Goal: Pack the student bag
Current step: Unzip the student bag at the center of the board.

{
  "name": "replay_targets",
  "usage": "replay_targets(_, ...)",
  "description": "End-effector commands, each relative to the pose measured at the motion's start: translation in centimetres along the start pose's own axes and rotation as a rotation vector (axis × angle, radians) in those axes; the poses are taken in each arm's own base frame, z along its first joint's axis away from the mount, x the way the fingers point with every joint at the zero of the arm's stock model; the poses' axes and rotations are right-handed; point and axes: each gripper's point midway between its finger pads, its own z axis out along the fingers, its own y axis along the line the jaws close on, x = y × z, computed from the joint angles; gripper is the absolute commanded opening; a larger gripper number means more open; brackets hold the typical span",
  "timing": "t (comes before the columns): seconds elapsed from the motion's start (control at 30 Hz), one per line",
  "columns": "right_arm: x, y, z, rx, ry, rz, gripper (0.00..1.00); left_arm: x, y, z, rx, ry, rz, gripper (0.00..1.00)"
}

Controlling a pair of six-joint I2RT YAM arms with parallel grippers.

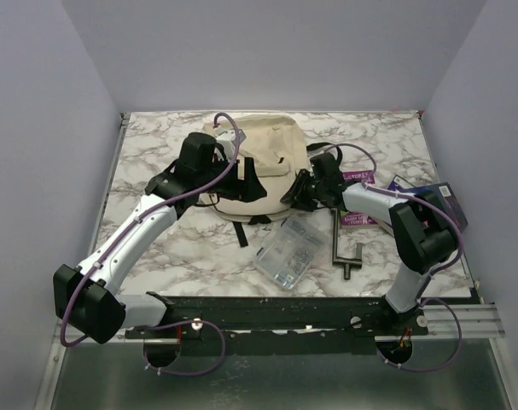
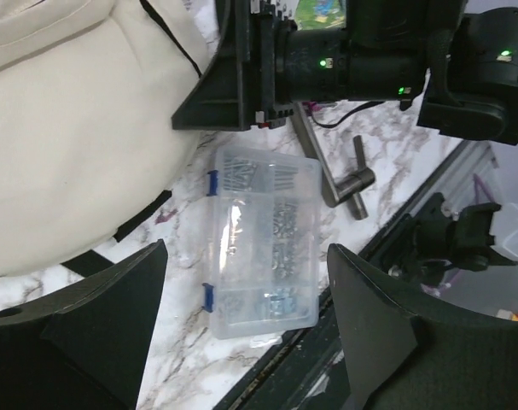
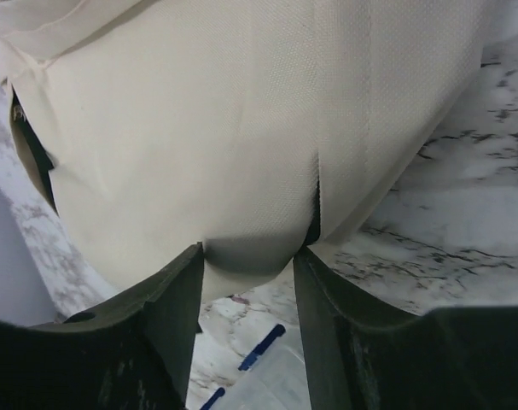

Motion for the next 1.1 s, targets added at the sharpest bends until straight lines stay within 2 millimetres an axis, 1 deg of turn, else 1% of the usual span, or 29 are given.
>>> replay_targets(0.0, -1.3, 5.3, 0.0, -0.19, 0.029, 0.007, 0.39, 0.6, 3.5, -0.1, -0.186, 0.034, 0.11, 0.79)
replay_targets(0.03, -1.5, 6.0, -0.3, -0.21, 0.03, 0.006, 0.32, 0.8, 4.5, -0.1, -0.238, 0.037, 0.139, 0.79)
replay_targets(0.1, -2.2, 7.4, -0.9, -0.251, 0.025, -0.005, 0.15, 1.1, 6.6, -0.4, -0.354, 0.041, 0.195, 0.8)
replay_targets(0.13, -2.7, 8.3, -1.2, -0.271, 0.02, -0.015, 0.05, 1.1, 7.4, -0.6, -0.403, 0.039, 0.213, 0.81)
replay_targets(0.17, -2.6, 8.4, -1.4, -0.264, 0.037, -0.014, 0.01, 1.1, 8.1, -0.8, -0.445, 0.033, 0.224, 0.81)
replay_targets(0.23, -3.0, 9.4, -1.9, -0.289, 0.047, -0.024, 0.0, 0.9, 8.8, -1.1, -0.49, 0.024, 0.233, 0.81)
replay_targets(0.3, -3.2, 10.3, -2.4, -0.314, 0.052, -0.035, 0.0, 0.6, 8.9, -1.2, -0.501, 0.016, 0.229, 0.82)
replay_targets(0.33, -3.4, 10.5, -2.6, -0.312, 0.048, -0.046, 0.0, 0.3, 8.9, -1.5, -0.515, 0.0, 0.193, 0.84)
replay_targets(0.4, -3.8, 9.8, -2.7, -0.271, 0.02, -0.082, 0.0, -0.2, 9.0, -2.1, -0.507, -0.033, 0.085, 0.84)
replay_targets(0.43, -4.0, 9.1, -2.7, -0.243, 0.001, -0.108, 0.0, -0.2, 9.2, -2.4, -0.496, -0.048, 0.026, 0.83)
replay_targets(0.5, -3.7, 8.4, -2.7, -0.231, -0.001, -0.175, 0.0, -0.4, 10.0, -2.9, -0.449, -0.084, -0.142, 0.84)
replay_targets(0.53, -3.3, 8.4, -2.8, -0.244, 0.016, -0.214, 0.0, -0.5, 11.1, -3.2, -0.446, -0.1, -0.22, 0.83)
replay_targets(0.63, -2.4, 7.4, -2.2, -0.235, 0.05, -0.283, 0.0, -0.2, 13.7, -3.4, -0.446, -0.103, -0.418, 0.81)
replay_targets(0.67, -2.3, 6.8, -1.9, -0.218, 0.053, -0.31, 0.0, 0.0, 14.8, -3.2, -0.472, -0.103, -0.472, 0.79)
replay_targets(0.7, -2.9, 5.9, -1.5, -0.163, 0.04, -0.337, 0.0, 0.1, 15.9, -3.3, -0.492, -0.109, -0.531, 0.78)
replay_targets(0.73, -3.8, 5.0, -1.6, -0.07, 0.003, -0.387, 0.01, 0.2, 16.8, -3.1, -0.502, -0.11, -0.584, 0.75)
replay_targets(0.77, -4.5, 4.6, -1.9, 0.01, -0.048, -0.446, 0.06, 0.4, 17.5, -3.2, -0.507, -0.111, -0.631, 0.74)
replay_targets(0.8, -5.1, 4.8, -2.4, 0.087, -0.111, -0.52, 0.2, 0.5, 18.1, -3.2, -0.504, -0.116, -0.674, 0.73)
replay_targets(0.83, -5.6, 5.5, -3.0, 0.131, -0.17, -0.565, 0.34, 0.4, 18.7, -3.6, -0.508, -0.136, -0.701, 0.73)
replay_targets(0.87, -5.9, 6.7, -3.4, 0.121, -0.193, -0.59, 0.44, 0.3, 19.1, -4.1, -0.512, -0.159, -0.711, 0.73)
replay_targets(0.93, -5.7, 9.2, -3.8, 0.09, -0.225, -0.621, 0.51, -0.2, 19.6, -5.3, -0.526, -0.215, -0.696, 0.73)
replay_targets(1.0, -5.0, 11.6, -3.4, 0.051, -0.253, -0.637, 0.56, -0.9, 19.3, -6.6, -0.528, -0.26, -0.641, 0.74)
replay_targets(1.07, -3.1, 14.9, -1.8, -0.101, -0.215, -0.605, 0.61, -1.2, 18.8, -7.6, -0.541, -0.291, -0.586, 0.74)
